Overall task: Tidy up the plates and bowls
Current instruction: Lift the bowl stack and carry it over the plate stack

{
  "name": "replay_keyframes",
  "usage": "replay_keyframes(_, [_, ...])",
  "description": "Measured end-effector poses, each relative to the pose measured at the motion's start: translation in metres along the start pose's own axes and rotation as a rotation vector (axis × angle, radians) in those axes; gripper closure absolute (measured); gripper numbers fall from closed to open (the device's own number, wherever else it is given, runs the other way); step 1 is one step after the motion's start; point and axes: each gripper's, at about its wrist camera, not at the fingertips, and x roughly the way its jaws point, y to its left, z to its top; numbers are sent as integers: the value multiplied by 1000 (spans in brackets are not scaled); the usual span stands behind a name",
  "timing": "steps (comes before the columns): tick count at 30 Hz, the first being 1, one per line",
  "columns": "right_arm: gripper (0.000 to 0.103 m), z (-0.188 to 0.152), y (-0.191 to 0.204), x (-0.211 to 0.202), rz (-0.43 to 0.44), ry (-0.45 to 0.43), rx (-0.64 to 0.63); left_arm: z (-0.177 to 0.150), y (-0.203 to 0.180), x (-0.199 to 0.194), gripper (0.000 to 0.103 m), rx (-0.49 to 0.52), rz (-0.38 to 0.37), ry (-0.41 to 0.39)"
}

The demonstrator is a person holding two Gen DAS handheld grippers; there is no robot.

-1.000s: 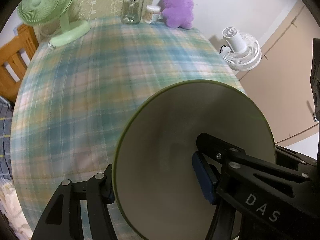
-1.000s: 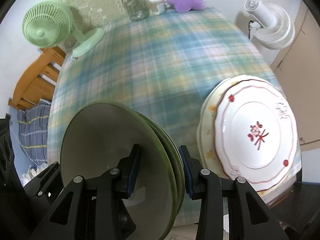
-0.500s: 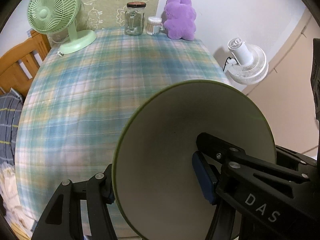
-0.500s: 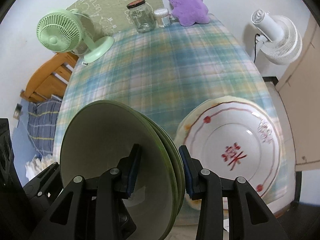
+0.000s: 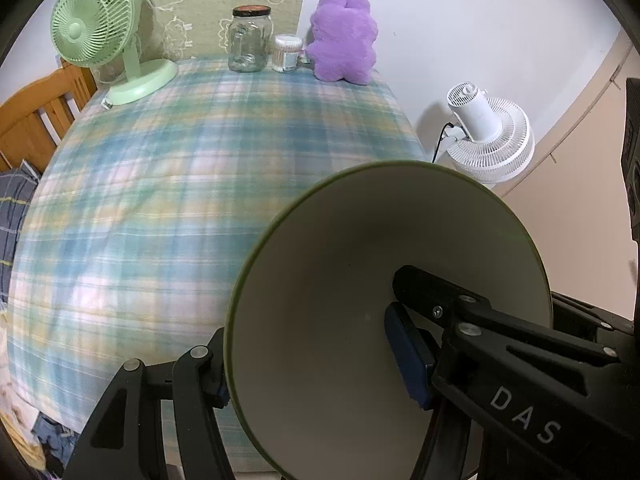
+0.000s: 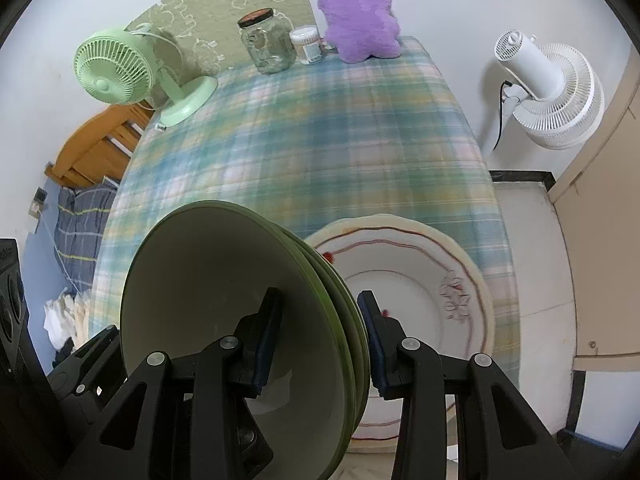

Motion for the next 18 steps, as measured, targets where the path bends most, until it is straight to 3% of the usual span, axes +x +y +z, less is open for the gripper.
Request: replay_keyframes(18, [61,1,-63,25,-19,96,21,-4,-37,47,38,-27,-11,93])
